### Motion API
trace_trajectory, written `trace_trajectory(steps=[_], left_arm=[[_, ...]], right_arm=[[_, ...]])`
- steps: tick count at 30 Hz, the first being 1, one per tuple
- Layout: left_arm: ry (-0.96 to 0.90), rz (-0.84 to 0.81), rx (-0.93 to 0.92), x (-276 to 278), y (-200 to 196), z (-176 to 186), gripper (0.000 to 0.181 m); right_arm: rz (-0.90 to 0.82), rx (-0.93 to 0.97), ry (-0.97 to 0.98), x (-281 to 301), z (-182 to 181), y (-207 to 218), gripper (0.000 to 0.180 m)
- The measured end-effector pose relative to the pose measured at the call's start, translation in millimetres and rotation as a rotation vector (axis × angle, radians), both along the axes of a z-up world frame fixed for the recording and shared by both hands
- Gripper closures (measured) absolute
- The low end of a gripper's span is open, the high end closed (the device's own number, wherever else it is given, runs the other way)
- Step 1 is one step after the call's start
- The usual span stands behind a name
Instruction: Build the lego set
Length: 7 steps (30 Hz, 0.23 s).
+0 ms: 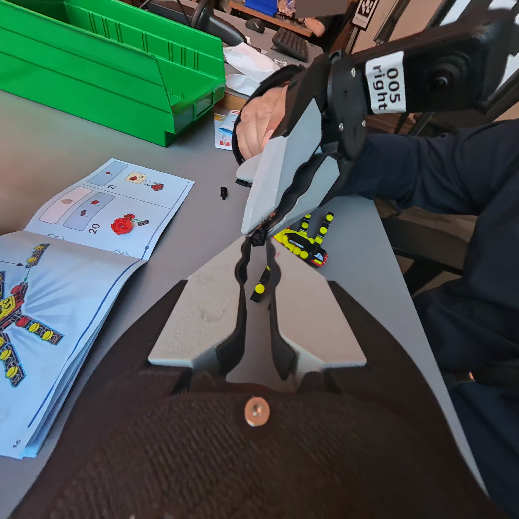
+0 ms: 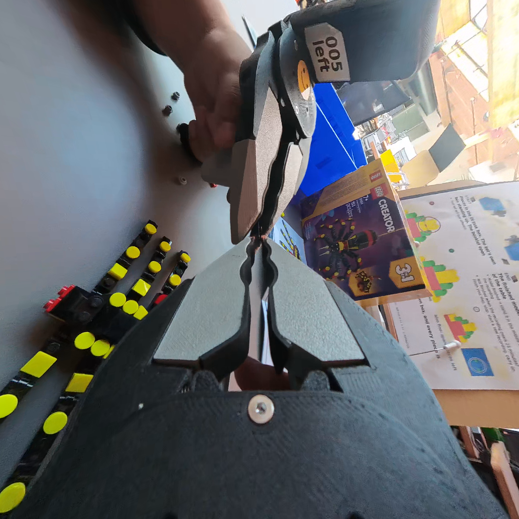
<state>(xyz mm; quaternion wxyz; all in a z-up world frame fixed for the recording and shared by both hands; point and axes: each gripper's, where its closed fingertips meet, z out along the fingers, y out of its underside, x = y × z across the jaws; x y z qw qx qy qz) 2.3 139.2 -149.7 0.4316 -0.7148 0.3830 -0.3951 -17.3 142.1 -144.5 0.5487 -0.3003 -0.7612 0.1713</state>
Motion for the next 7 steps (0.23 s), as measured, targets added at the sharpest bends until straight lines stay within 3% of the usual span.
trace_trajectory(steps=[7], left_arm=[[0.257, 0.048, 0.128, -13.0, 11.7, -24.5, 0.177]], right_arm=[[-0.053, 0.178, -0.123, 4.2, -26.5, 14.4, 0.178]])
